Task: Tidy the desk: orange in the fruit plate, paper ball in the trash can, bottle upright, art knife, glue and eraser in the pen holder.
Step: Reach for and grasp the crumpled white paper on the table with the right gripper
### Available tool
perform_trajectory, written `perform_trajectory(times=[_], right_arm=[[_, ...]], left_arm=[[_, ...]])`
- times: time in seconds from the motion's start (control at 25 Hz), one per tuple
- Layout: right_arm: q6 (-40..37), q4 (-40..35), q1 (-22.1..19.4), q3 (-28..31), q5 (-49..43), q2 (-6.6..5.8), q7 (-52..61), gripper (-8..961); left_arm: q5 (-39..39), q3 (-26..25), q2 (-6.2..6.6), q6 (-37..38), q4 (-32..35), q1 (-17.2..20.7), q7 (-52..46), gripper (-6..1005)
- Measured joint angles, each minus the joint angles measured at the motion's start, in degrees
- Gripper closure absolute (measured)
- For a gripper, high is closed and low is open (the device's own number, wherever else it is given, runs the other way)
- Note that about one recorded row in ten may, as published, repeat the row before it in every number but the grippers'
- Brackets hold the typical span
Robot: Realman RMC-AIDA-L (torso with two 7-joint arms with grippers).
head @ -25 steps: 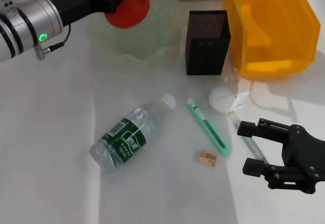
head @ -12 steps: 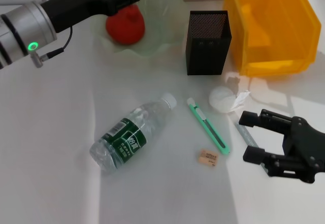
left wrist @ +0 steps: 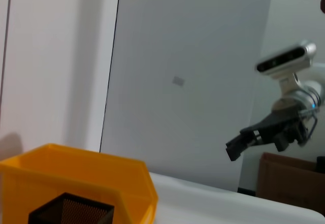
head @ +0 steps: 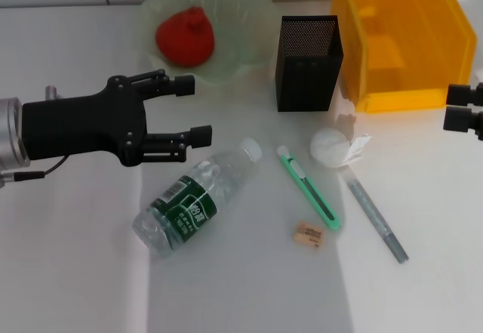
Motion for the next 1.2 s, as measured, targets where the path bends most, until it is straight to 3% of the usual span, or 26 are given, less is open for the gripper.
perform_trajectory(times=[0.12, 0.16, 0.2, 0.32, 0.36, 0.48, 0.56, 0.6, 0.76, 0.96, 1.2], right_arm=[[0.2, -14.1, 1.8, -7.2, -4.5, -0.09, 12.2, 149], [0.4, -21.6, 3.5, -13.5, -9.7, -0.05, 20.0, 149], [0.4, -21.6, 3.5, -13.5, -9.7, -0.05, 20.0, 149], [1.6, -26.2, 7.1, -22.3, -18.3, 0.24, 27.9, 149], [3.5, -25.2, 9.6, -26.9, -22.9, 0.68, 30.3, 149], [7.1, -21.5, 12.0, -30.8, -27.7, 1.44, 31.5, 149], [14.6, -13.9, 15.0, -35.0, -32.3, 2.24, 32.3, 149], [14.6, -13.9, 15.0, -35.0, -32.3, 2.24, 32.3, 149], [26.6, -1.2, 18.9, -41.6, -33.1, 2.32, 34.3, 149], [33.8, 2.0, 19.8, -47.6, -33.4, 2.33, 37.0, 150], [38.7, 3.6, 19.9, -50.1, -32.8, 2.53, 37.8, 150]], left_arm=[[1.2, -0.1, 0.12, -0.1, 0.4, 1.2, -0.3, 135], [1.3, -0.1, 0.29, -0.3, 0.4, 1.5, -0.3, 135], [1.3, -0.1, 0.29, -0.3, 0.4, 1.5, -0.3, 135], [1.7, -0.2, 0.59, -0.8, 0.4, 1.7, -0.8, 135], [1.8, -0.2, 0.70, -1.1, 0.3, 1.7, -1.1, 135], [1.8, -0.2, 0.73, -1.2, 0.3, 1.7, -1.1, 135], [1.8, -0.2, 0.71, -1.5, 0.2, 1.7, -1.1, 135], [1.8, -0.2, 0.71, -1.5, 0.2, 1.7, -1.1, 135], [1.8, 0.2, 0.47, -2.3, -0.1, 1.6, -1.1, 135], [1.8, 0.3, 0.31, -2.6, -0.3, 1.7, -1.1, 135], [2.2, 0.3, -0.08, -2.7, -0.4, 1.7, -1.1, 135]])
